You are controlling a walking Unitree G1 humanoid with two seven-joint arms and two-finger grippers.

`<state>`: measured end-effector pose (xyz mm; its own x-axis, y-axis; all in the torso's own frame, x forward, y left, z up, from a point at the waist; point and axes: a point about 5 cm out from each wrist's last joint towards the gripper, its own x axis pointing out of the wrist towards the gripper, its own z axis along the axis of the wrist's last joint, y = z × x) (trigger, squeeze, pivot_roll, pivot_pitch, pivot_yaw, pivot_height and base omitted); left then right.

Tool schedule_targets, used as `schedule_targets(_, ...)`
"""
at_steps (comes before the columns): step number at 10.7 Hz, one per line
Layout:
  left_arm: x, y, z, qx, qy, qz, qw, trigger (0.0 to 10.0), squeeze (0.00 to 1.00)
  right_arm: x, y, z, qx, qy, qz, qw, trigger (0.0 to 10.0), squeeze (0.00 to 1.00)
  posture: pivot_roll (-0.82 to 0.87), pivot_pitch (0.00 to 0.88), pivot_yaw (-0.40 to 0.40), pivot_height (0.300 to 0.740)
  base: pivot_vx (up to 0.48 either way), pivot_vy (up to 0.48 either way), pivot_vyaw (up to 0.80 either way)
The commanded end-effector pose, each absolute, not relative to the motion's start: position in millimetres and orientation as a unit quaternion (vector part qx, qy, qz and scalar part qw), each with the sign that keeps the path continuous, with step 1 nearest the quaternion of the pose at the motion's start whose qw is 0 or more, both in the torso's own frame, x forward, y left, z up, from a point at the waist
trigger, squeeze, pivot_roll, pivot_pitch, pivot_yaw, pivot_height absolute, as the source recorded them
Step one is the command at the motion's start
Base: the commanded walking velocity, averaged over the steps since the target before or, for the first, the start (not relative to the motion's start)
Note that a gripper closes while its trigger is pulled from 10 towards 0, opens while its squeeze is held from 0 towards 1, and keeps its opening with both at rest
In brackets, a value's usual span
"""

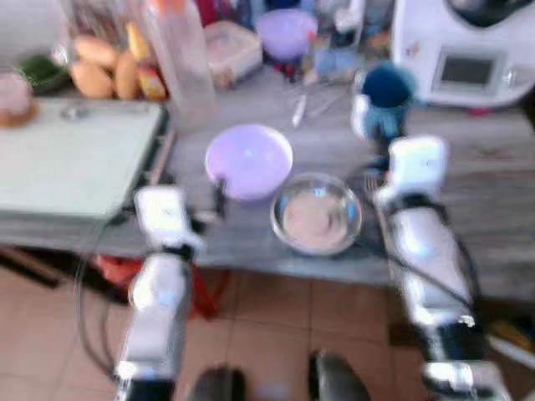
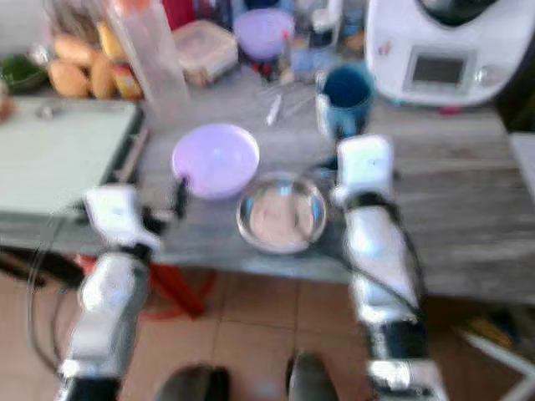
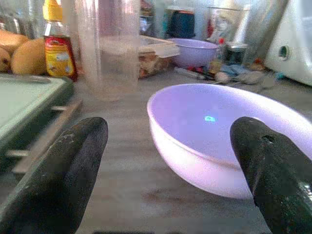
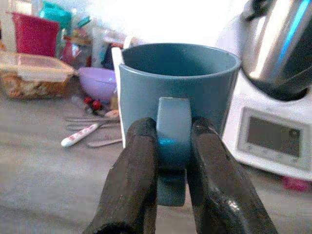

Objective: Setting the table

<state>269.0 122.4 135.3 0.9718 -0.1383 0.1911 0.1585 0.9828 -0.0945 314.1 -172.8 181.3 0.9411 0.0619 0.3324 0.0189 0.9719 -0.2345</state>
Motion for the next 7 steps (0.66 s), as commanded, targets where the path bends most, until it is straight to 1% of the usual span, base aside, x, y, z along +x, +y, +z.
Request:
schedule_targets(1, 265.4, 132.5, 135.4, -0.048, -0.09, -0.057, 0.993, 10.0, 0.0, 314.6, -167.0, 189.1, -0.113, -0.195, 0.045, 0.973, 10.0, 0.0, -0.05, 0.158, 0.018, 0.74, 0.0, 0.0, 0.0)
schedule_targets(3, 264.9, 134.6, 137.3, -0.048, -0.091, -0.054, 0.993, 10.0, 0.0, 319.4, -166.0, 190.2, -0.119, -0.191, 0.082, 0.971, 10.0, 0.0, -0.05, 0.162, 0.017, 0.74, 0.0, 0.0, 0.0)
schedule_targets(7, 259.5, 140.1, 139.5, -0.044, -0.089, -0.044, 0.994, 10.0, 0.0, 329.0, -164.0, 186.1, -0.116, -0.18, 0.125, 0.969, 10.0, 0.0, -0.03, 0.175, 0.019, 0.74, 0.0, 0.0, 0.0)
